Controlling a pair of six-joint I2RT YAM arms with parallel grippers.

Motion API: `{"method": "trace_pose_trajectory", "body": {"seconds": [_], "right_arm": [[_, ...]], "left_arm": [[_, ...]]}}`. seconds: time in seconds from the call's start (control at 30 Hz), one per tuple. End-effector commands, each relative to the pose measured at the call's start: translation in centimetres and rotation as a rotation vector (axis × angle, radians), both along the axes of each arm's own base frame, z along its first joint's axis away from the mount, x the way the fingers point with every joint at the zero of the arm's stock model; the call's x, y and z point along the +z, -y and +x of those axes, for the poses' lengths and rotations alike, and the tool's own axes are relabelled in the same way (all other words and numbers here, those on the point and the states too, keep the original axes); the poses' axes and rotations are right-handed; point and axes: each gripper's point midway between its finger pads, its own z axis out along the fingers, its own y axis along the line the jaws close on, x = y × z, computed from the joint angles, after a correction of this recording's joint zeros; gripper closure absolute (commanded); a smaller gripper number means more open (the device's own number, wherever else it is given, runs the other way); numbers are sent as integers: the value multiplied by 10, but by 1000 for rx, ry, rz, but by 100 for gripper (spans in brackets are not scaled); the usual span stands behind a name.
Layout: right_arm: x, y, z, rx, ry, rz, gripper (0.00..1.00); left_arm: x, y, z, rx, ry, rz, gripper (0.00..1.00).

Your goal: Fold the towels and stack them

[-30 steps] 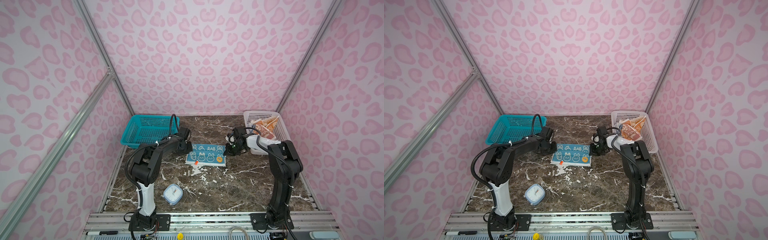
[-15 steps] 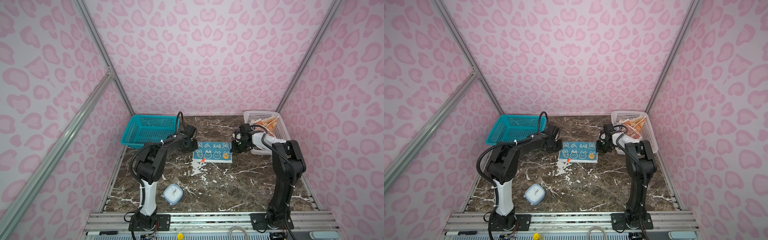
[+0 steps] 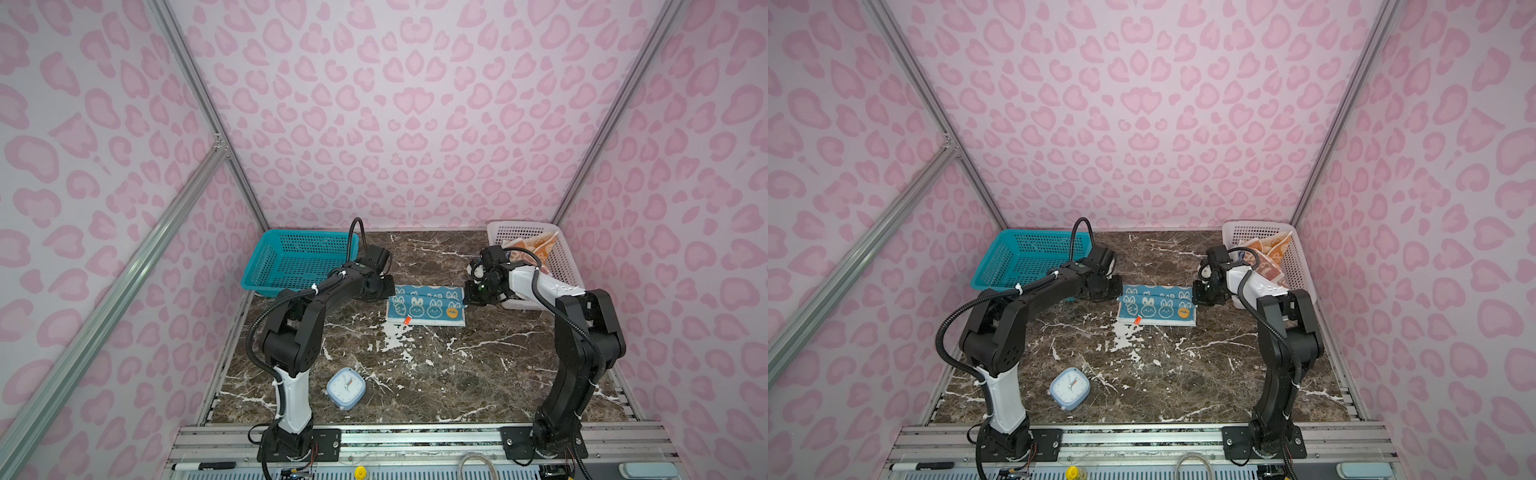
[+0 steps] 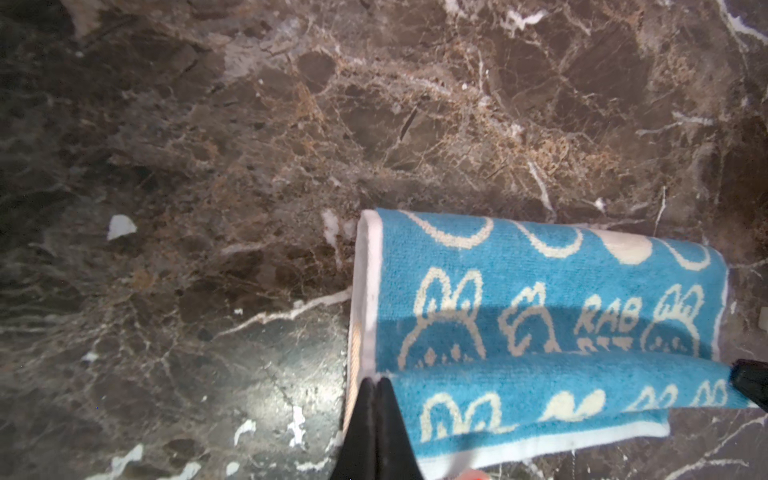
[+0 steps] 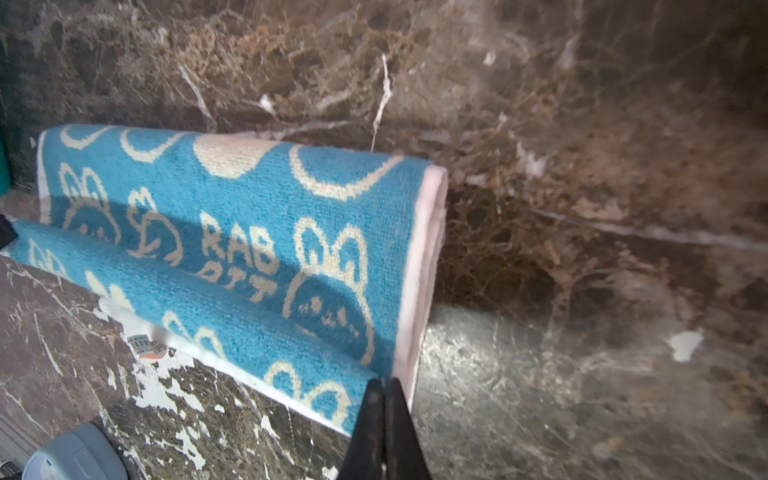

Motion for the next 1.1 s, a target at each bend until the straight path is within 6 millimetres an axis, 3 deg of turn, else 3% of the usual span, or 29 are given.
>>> {"method": "trace_pose_trajectory", "body": {"seconds": [0.0,0.17,0.27,0.5,0.73,0.83,1.07], "right_arm": [[-10,4,-10,-4,-24,-35,100],[-26,4,-18,-10,-53,-38,100],[-28,5,-18,-8,-58,-40,100],[-5,3,-9,-5,-12,-34,100],[16,6,-13,-1,21,-37,100],[10,6,-20,2,6,-35,100],[-18,6,-27,-1,-34,-34,100]], "left_arm": [[-1,-5,-6,11,-5,10,96],[-30,-9,-25,12,-68,13,97],[-36,-8,-26,13,-82,14,96],[-12,-6,-19,8,-38,1,97],[7,-7,-27,10,-15,-24,96],[2,-8,-34,3,-28,-20,97],[-31,-7,-40,6,-84,-6,96]]}}
